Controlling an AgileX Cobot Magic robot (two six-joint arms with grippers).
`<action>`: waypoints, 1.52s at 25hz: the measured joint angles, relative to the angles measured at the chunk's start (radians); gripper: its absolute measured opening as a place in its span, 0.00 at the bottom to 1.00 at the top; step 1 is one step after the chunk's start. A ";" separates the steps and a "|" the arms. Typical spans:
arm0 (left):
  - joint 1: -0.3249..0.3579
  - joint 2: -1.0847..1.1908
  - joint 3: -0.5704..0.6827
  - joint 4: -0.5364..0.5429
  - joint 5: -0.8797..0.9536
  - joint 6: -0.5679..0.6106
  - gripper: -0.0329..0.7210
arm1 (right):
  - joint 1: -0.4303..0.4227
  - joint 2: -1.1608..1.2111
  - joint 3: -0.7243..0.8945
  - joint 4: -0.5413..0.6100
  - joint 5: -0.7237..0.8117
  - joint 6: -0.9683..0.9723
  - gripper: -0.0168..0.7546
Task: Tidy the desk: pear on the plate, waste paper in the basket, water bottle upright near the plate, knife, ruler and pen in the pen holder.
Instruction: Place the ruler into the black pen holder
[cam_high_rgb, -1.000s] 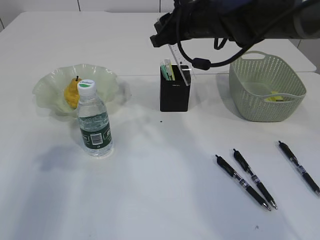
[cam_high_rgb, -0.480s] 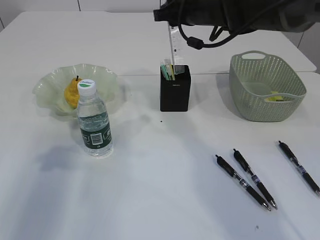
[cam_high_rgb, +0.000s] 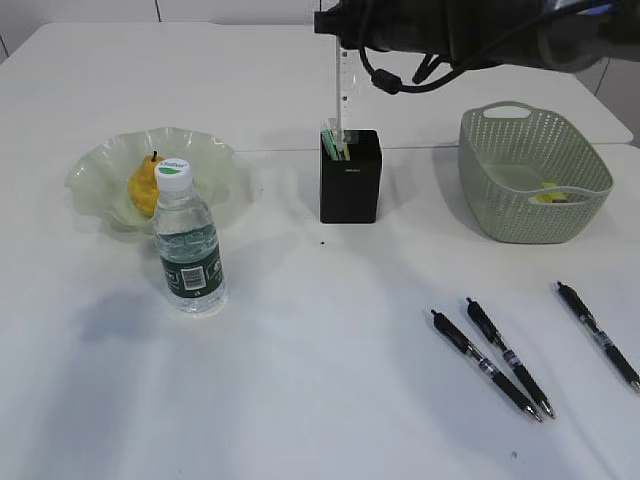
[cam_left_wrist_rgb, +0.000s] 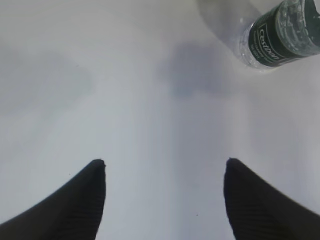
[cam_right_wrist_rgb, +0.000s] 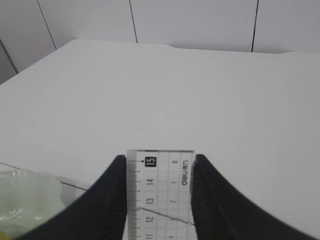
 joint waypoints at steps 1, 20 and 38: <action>0.000 0.000 0.000 0.000 0.000 0.000 0.73 | 0.000 0.012 -0.011 0.004 0.007 0.000 0.39; 0.000 0.000 0.000 0.000 -0.006 0.000 0.73 | 0.000 0.125 -0.037 0.014 0.026 -0.020 0.39; 0.000 0.000 0.000 0.000 -0.007 0.000 0.73 | -0.001 0.162 -0.037 0.049 0.072 -0.024 0.58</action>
